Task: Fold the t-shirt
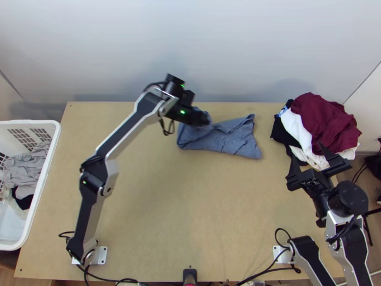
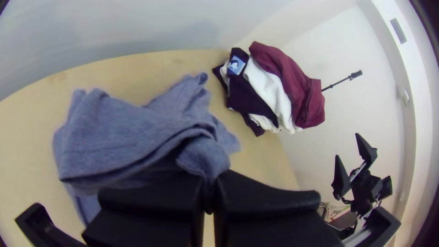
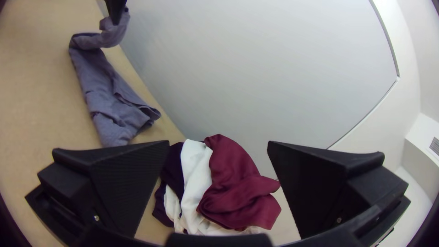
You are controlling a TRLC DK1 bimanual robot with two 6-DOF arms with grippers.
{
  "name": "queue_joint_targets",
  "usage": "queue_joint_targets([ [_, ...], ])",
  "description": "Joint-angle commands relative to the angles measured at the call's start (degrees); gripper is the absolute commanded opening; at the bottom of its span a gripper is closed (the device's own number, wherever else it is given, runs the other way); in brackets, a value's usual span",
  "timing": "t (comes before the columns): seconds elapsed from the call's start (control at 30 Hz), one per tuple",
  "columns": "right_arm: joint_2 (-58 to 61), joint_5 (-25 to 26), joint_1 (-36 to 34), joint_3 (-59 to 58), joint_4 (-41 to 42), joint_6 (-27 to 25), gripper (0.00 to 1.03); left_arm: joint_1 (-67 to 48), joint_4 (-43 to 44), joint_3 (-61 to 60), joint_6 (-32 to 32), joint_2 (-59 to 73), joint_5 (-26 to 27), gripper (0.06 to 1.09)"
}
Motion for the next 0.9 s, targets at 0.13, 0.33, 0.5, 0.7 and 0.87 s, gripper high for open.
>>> queue_joint_targets([
  [0.13, -3.10, 0.42, -1.71, -3.87, -0.19, 3.37, 0.99, -8.94, 15.34, 1.02, -2.99, 4.23, -2.69, 0.12],
  [0.33, -6.35, 0.68, -2.68, -6.94, -1.51, 4.60, 0.99, -12.99, 25.10, 1.90, -4.66, 10.03, -5.94, 0.14],
  [0.5, -9.07, 1.47, -2.77, -8.17, -4.50, 5.74, 0.99, -15.27, 32.57, 3.13, -9.32, 14.60, -13.15, 1.04],
  [0.7, -11.71, 2.00, -2.50, -9.75, -7.49, 7.32, 0.99, -14.92, 40.92, 3.13, -11.25, 12.32, -21.06, 1.04],
  [0.87, -11.97, 2.09, -2.24, -10.72, -7.14, 7.32, 0.99, -12.37, 36.08, 1.46, -7.03, 8.80, -21.50, 1.04],
])
